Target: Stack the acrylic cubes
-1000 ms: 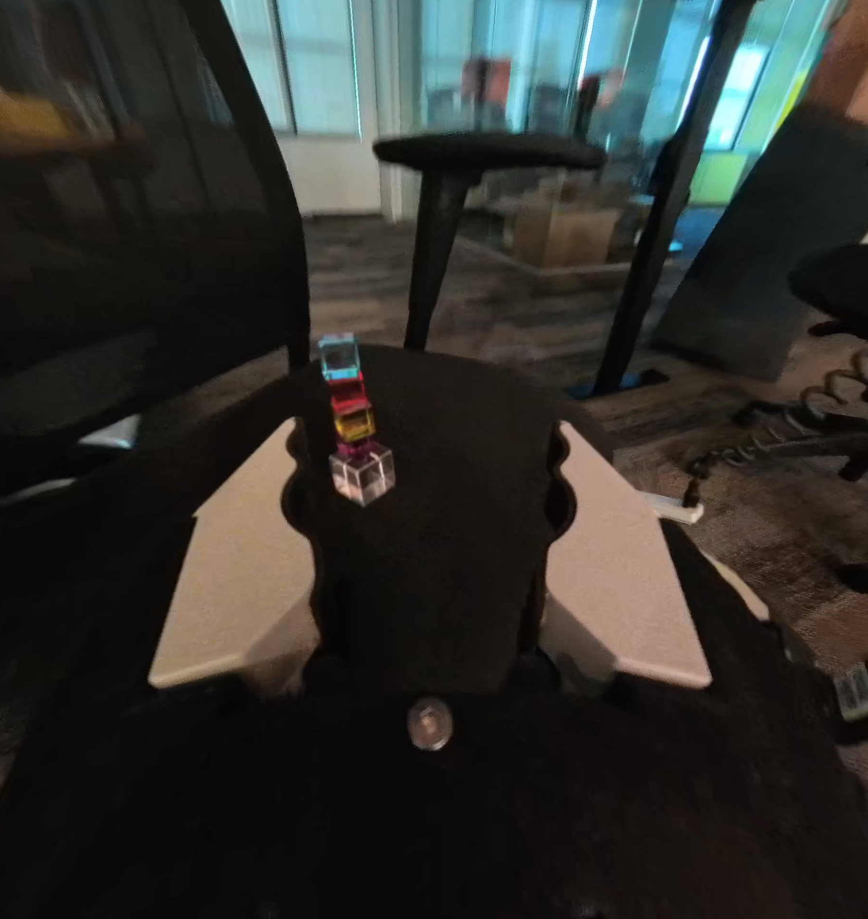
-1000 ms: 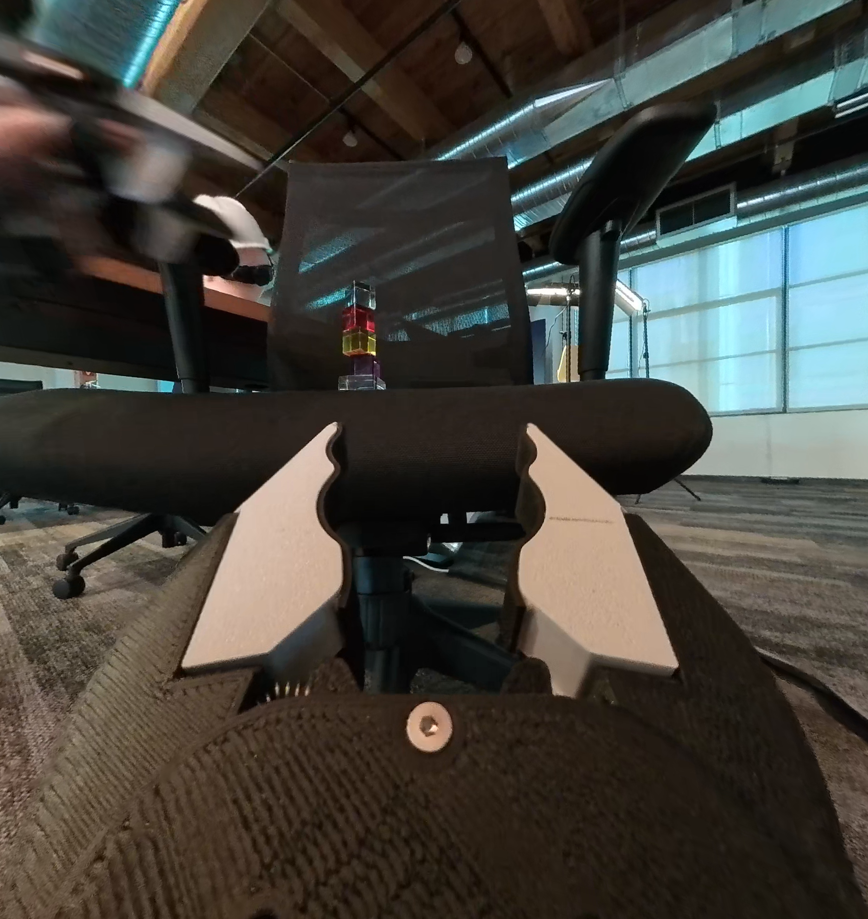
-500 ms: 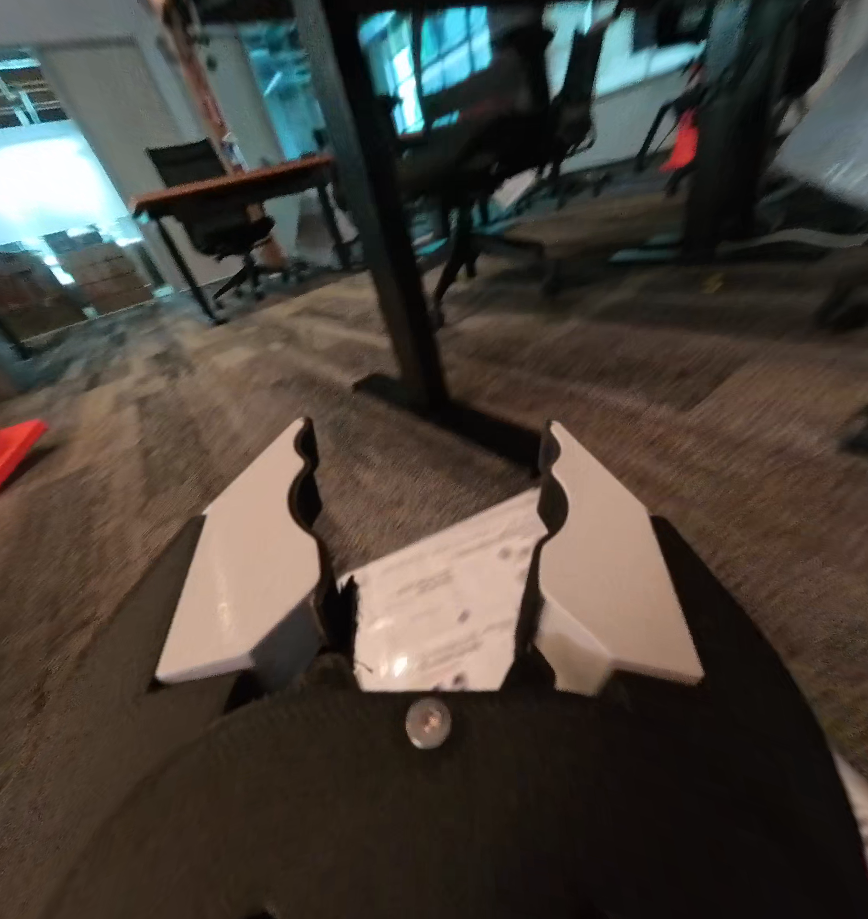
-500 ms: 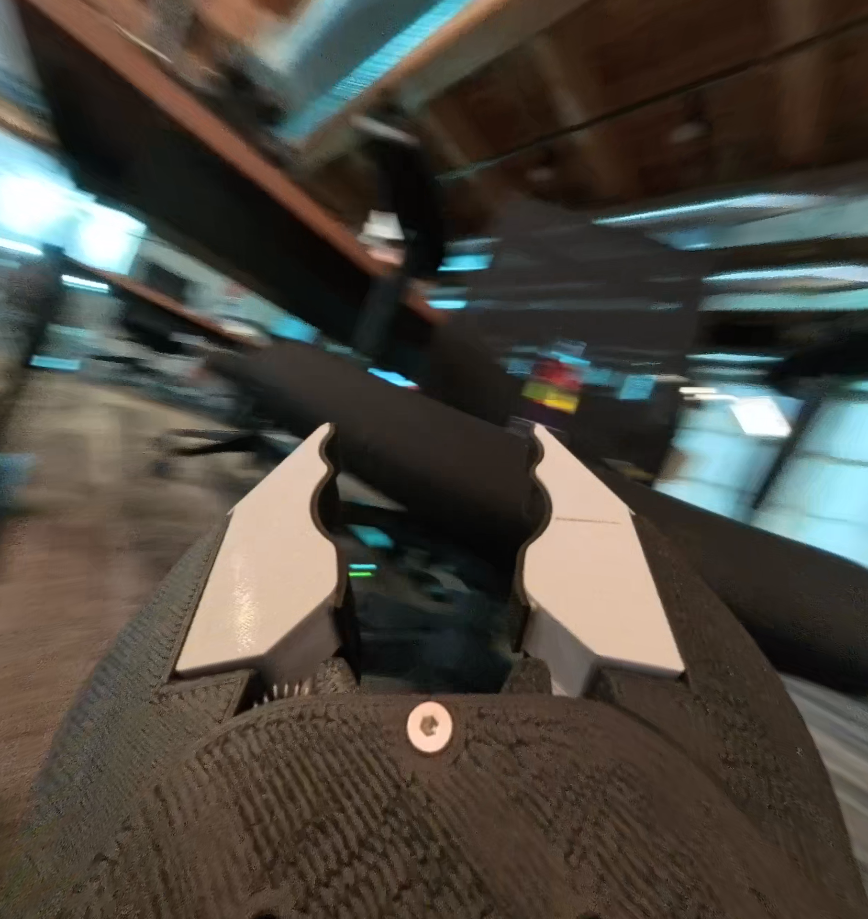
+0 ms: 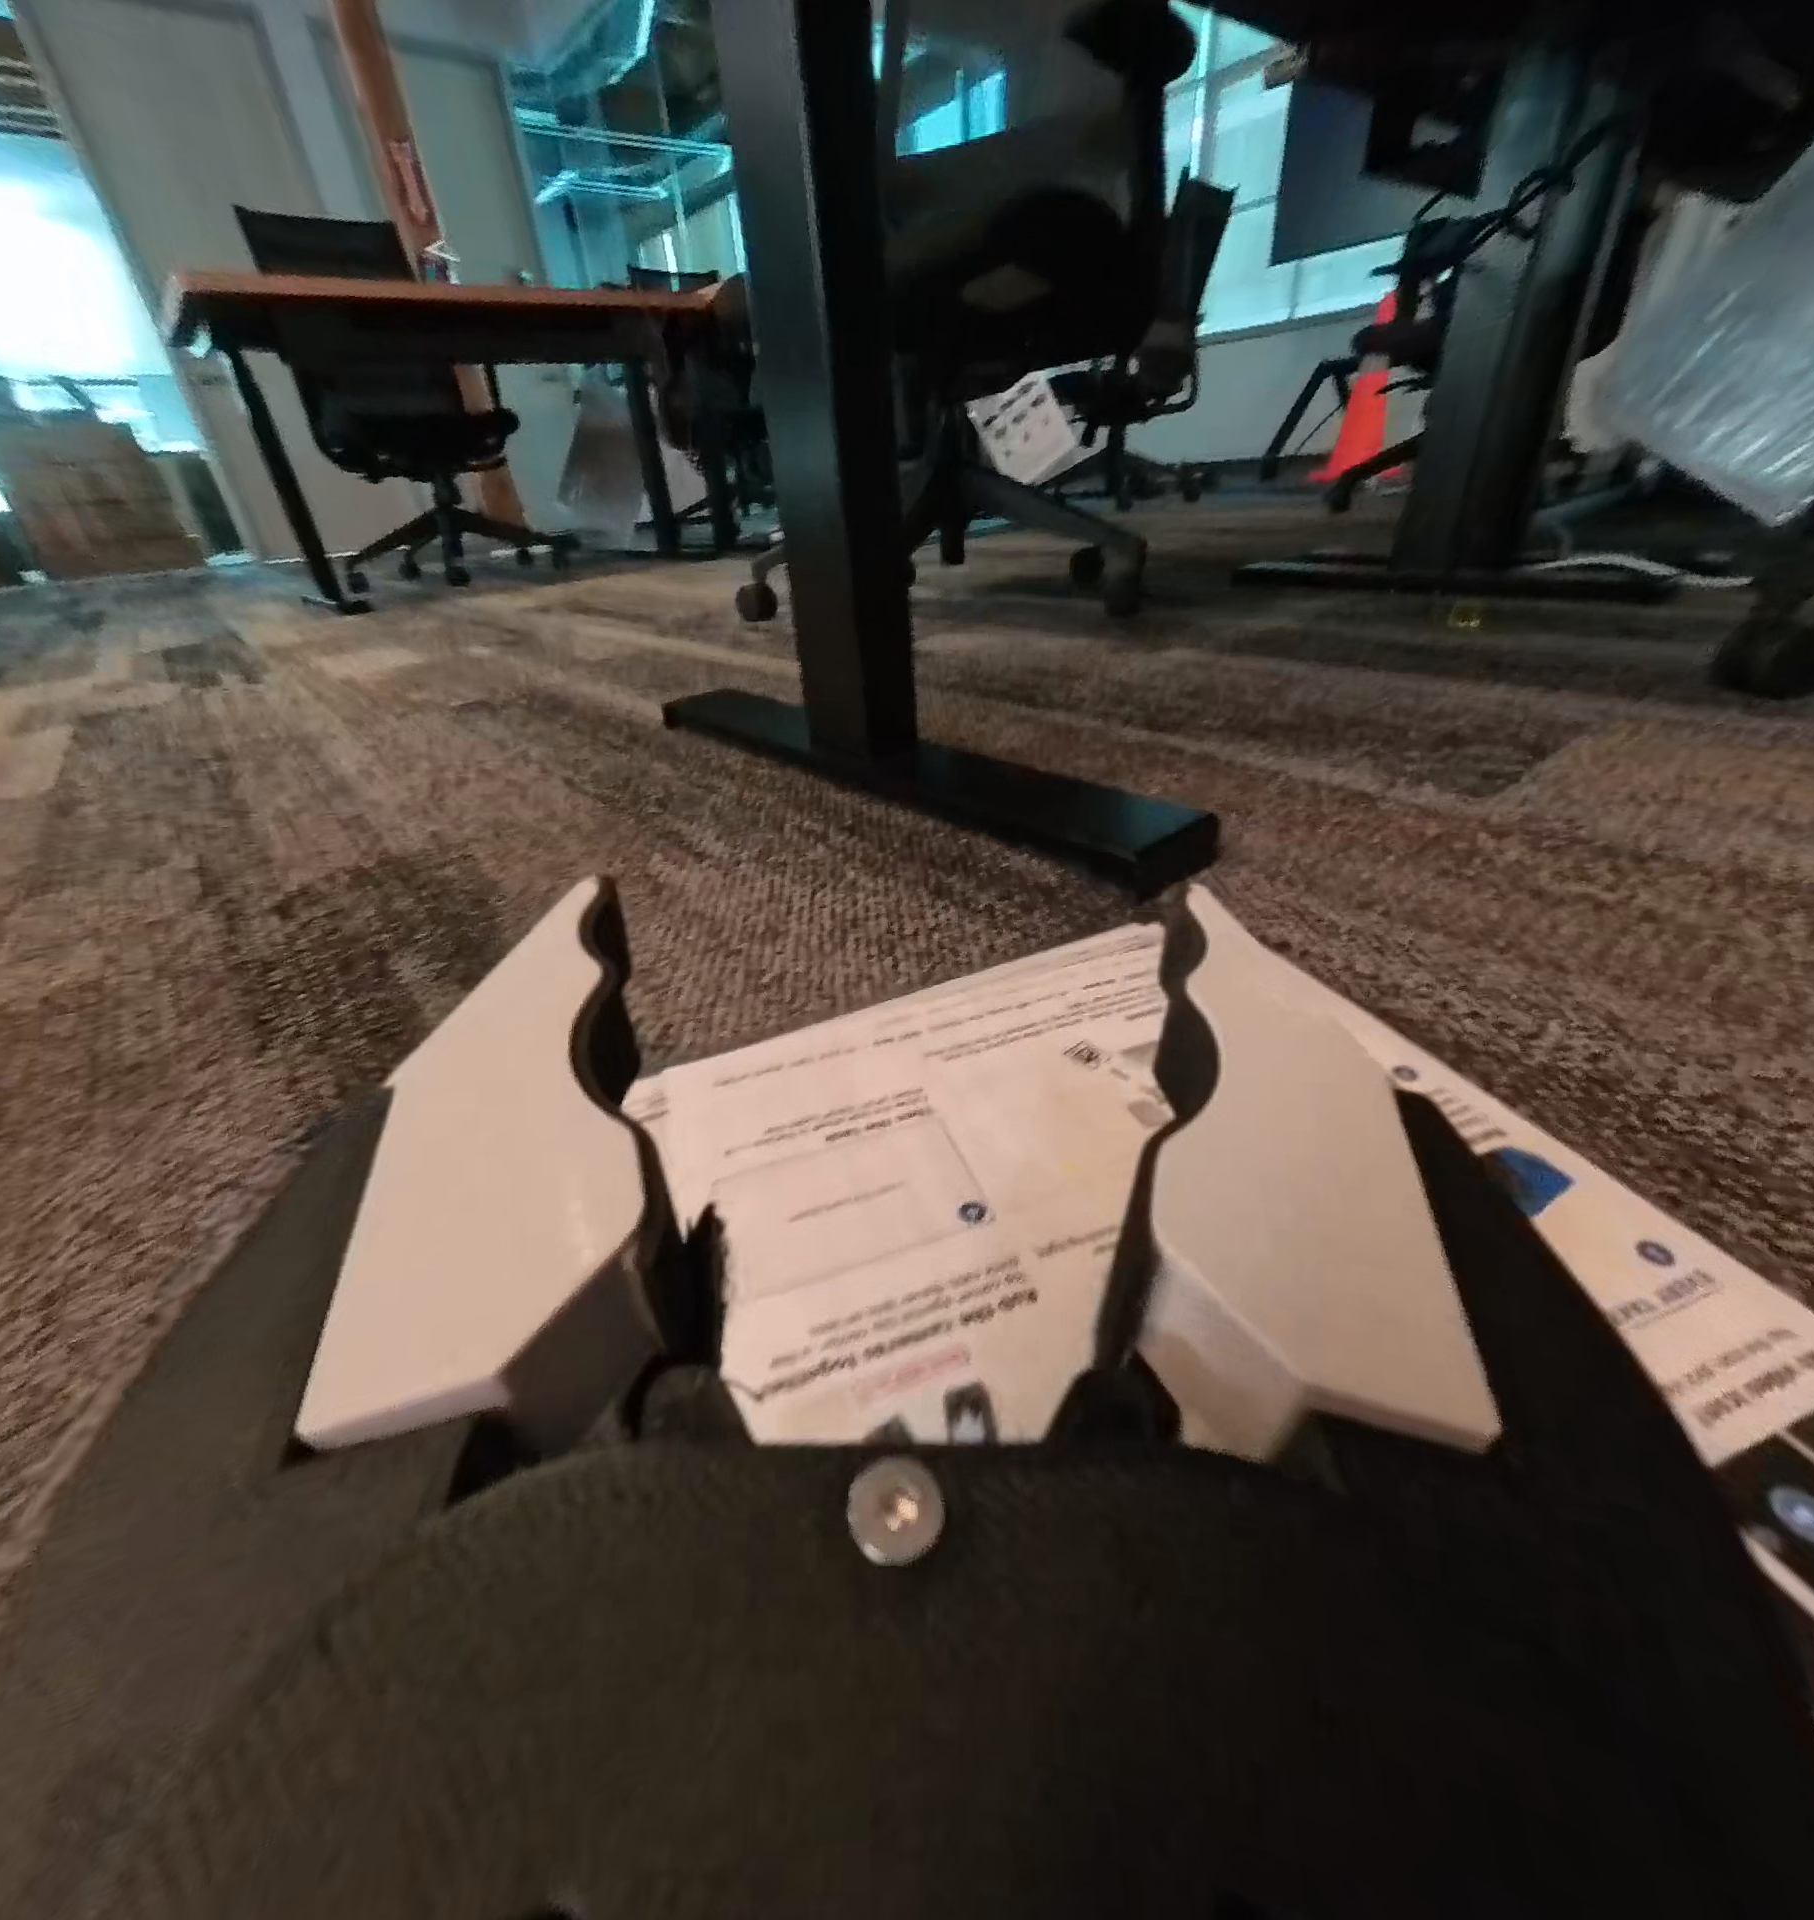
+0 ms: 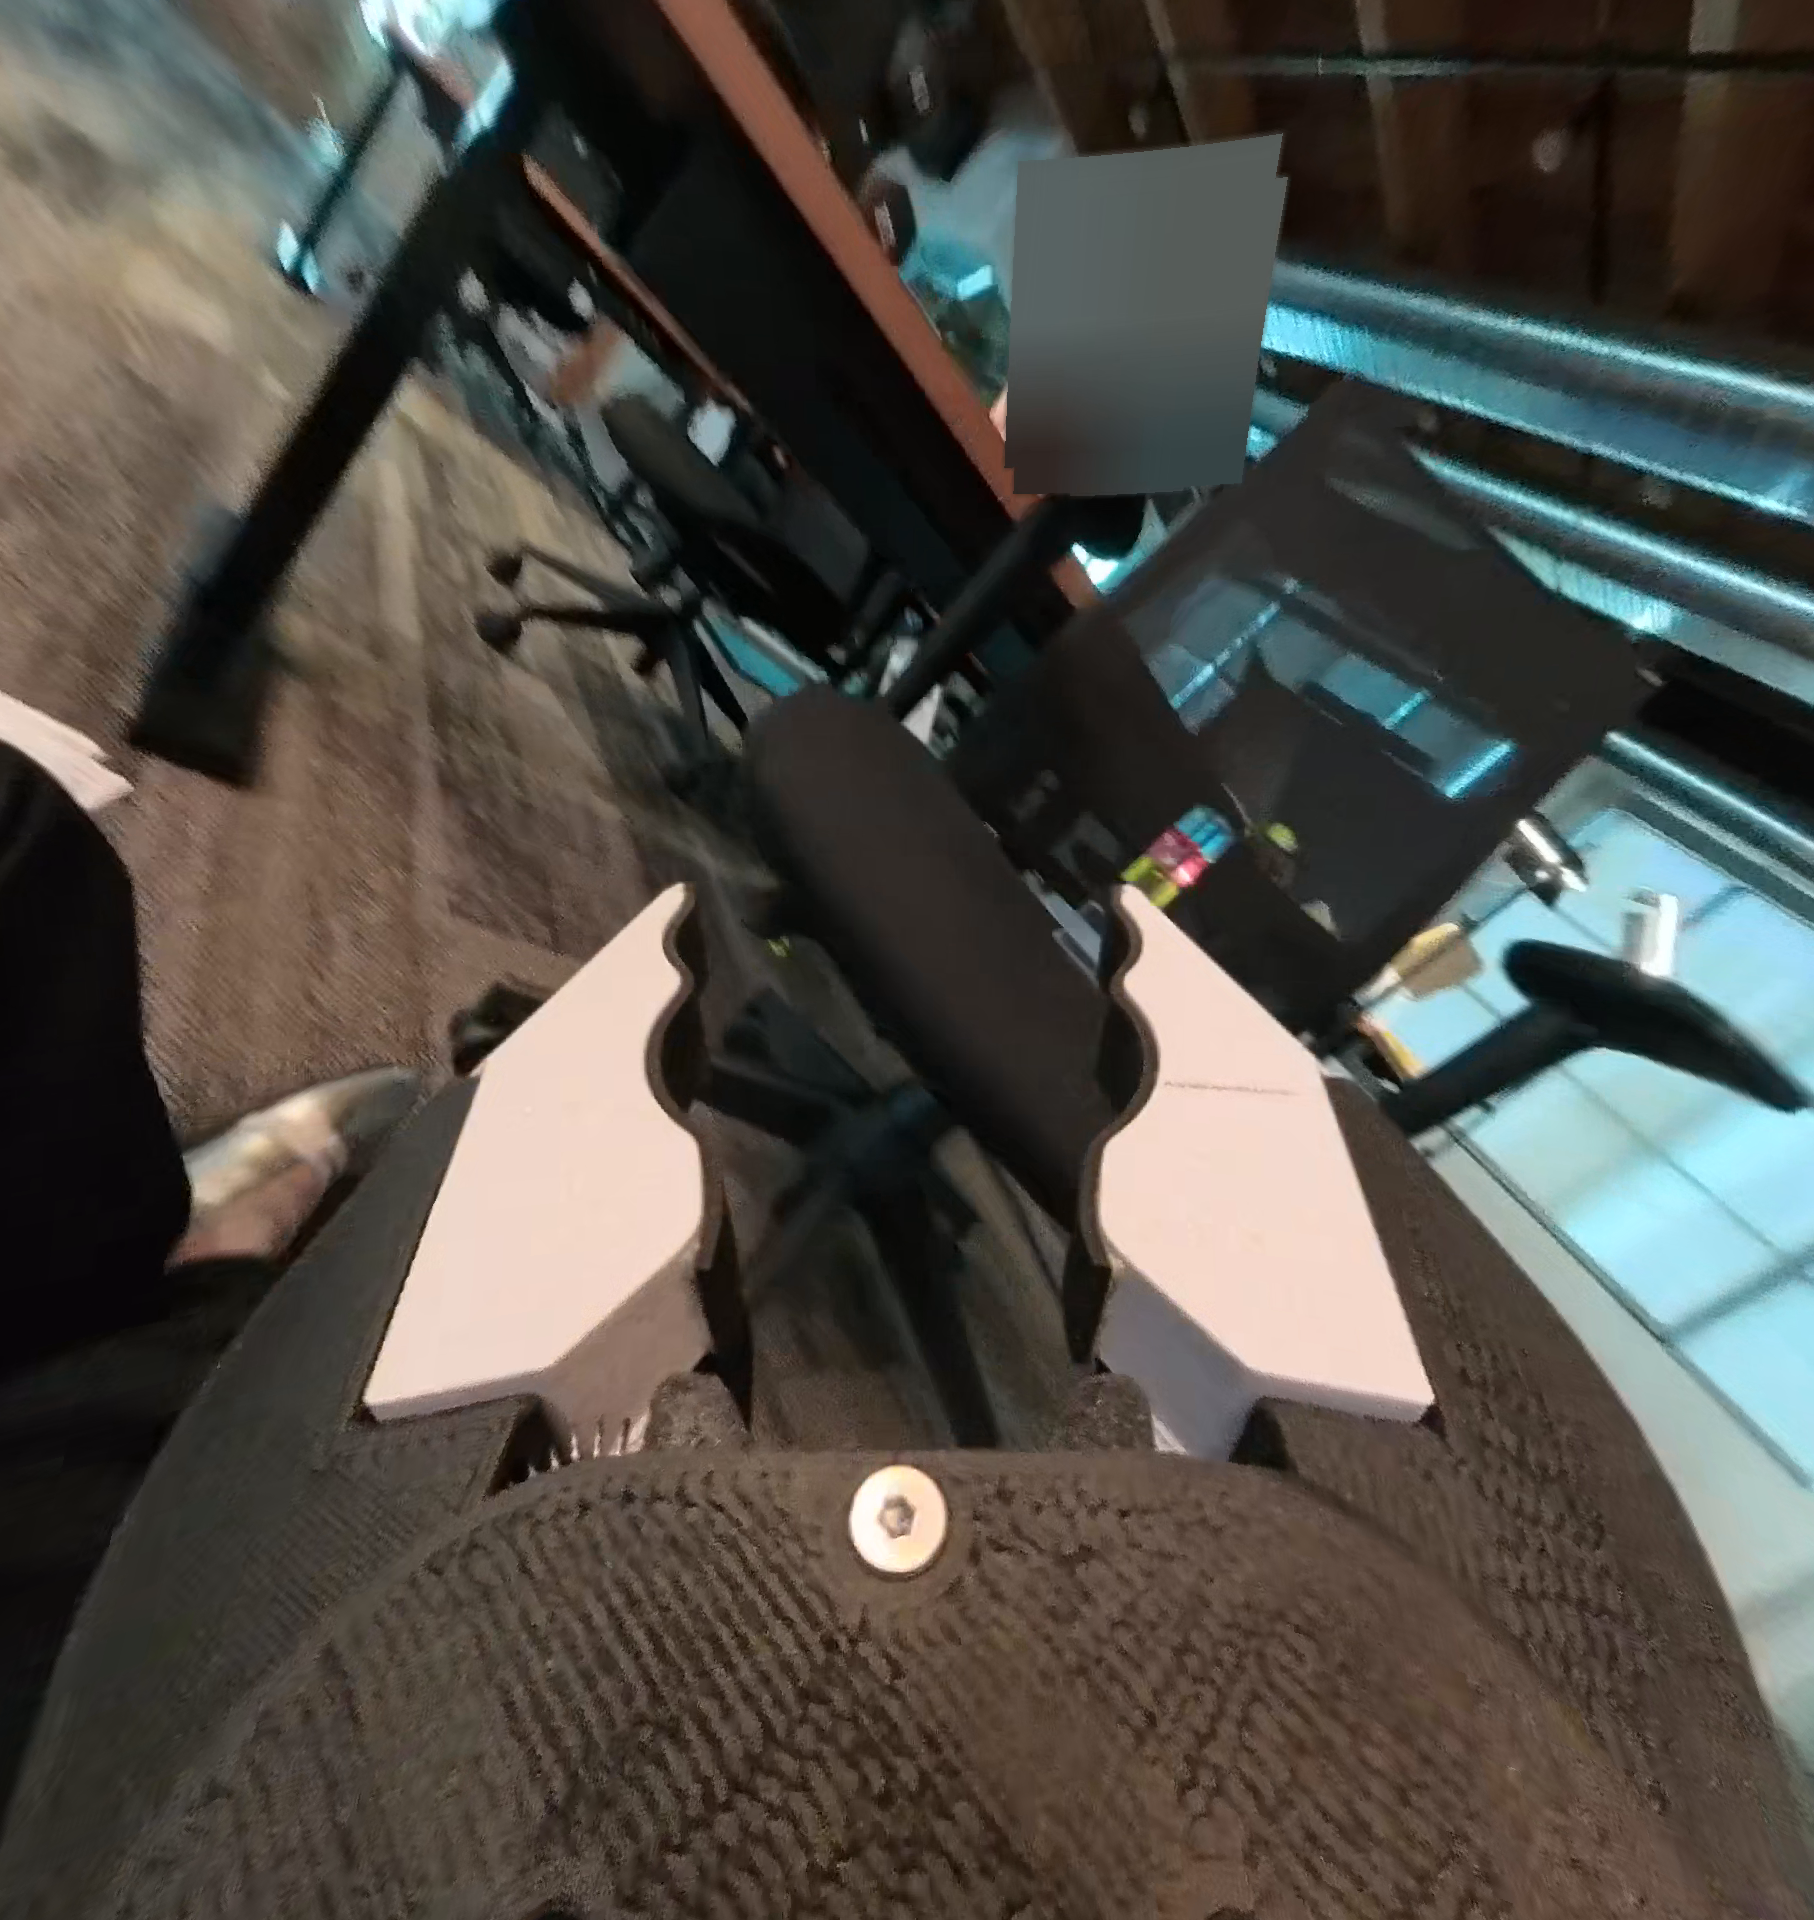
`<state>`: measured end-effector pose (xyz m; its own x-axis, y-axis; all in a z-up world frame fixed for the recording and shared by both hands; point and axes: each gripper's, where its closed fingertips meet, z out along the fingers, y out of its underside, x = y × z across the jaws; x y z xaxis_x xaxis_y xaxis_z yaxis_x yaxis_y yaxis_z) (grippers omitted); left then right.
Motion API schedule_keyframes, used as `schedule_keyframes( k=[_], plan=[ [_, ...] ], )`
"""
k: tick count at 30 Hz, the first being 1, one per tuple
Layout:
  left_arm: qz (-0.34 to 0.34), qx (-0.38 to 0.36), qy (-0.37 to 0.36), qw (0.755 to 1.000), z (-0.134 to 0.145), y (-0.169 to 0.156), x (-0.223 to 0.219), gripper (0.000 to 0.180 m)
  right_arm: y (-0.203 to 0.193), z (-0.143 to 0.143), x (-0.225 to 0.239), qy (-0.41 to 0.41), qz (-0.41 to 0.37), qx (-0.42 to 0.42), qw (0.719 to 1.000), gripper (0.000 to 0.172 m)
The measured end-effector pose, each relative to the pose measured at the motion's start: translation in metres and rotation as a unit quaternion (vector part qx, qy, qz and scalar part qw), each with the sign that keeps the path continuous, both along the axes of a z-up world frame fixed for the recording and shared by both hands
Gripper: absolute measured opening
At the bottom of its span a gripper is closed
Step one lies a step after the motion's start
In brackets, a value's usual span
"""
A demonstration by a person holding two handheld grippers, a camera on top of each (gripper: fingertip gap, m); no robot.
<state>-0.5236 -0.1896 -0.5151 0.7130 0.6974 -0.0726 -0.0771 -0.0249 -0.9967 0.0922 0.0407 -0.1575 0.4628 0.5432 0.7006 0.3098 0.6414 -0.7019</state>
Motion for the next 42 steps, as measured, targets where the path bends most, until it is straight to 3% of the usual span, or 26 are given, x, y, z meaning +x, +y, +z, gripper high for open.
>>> schedule_keyframes(
  k=[4, 9, 12, 14, 17, 21, 25, 29, 35, 39, 42],
  plan=[
    [-0.027, 0.03, -0.017, 0.999, -0.003, 0.042, -0.022, 0.106, 0.001, 0.019, 0.002, -0.022, -0.03, -0.01, 0.999, 0.076],
    [-0.057, 0.038, -0.033, 0.997, -0.009, 0.12, -0.05, 0.105, 0.003, 0.029, -0.01, -0.015, -0.05, -0.028, 0.998, 0.075],
    [-0.068, 0.023, -0.06, 0.996, -0.027, 0.156, -0.056, 0.102, 0.005, 0.036, -0.017, -0.021, -0.065, -0.039, 0.997, 0.07],
    [-0.074, 0.006, -0.058, 0.996, -0.047, 0.161, -0.052, 0.099, 0.008, 0.041, -0.025, -0.03, -0.072, -0.038, 0.996, 0.067],
    [-0.078, 0.081, -0.039, 0.993, -0.029, 0.145, -0.051, 0.097, 0.019, 0.048, -0.052, -0.043, -0.067, -0.029, 0.996, 0.065],
    [-0.089, 0.063, -0.089, 0.99, -0.041, 0.152, -0.058, 0.104, 0.027, 0.044, -0.125, -0.085, -0.001, -0.026, 0.996, 0.066],
    [-0.08, 0.098, -0.137, 0.982, -0.044, 0.147, -0.07, 0.104, 0.018, 0.038, -0.203, -0.137, 0.066, -0.014, 0.988, 0.065],
    [-0.093, 0.098, -0.146, 0.98, -0.045, 0.151, -0.07, 0.102, 0.002, -0.003, -0.279, -0.177, 0.146, -0.077, 0.97, 0.065],
    [-0.066, 0.131, -0.172, 0.974, -0.046, 0.14, -0.08, 0.101, 0.011, -0.113, -0.366, -0.235, 0.244, -0.179, 0.924, 0.064],
    [-0.049, 0.128, -0.189, 0.972, -0.051, 0.139, -0.086, 0.099, 0.033, -0.177, -0.389, -0.319, 0.281, -0.271, 0.864, 0.06],
    [-0.048, 0.109, -0.199, 0.973, -0.056, 0.143, -0.087, 0.097, 0.039, -0.196, -0.385, -0.39, 0.32, -0.323, 0.801, 0.054]
  ],
)
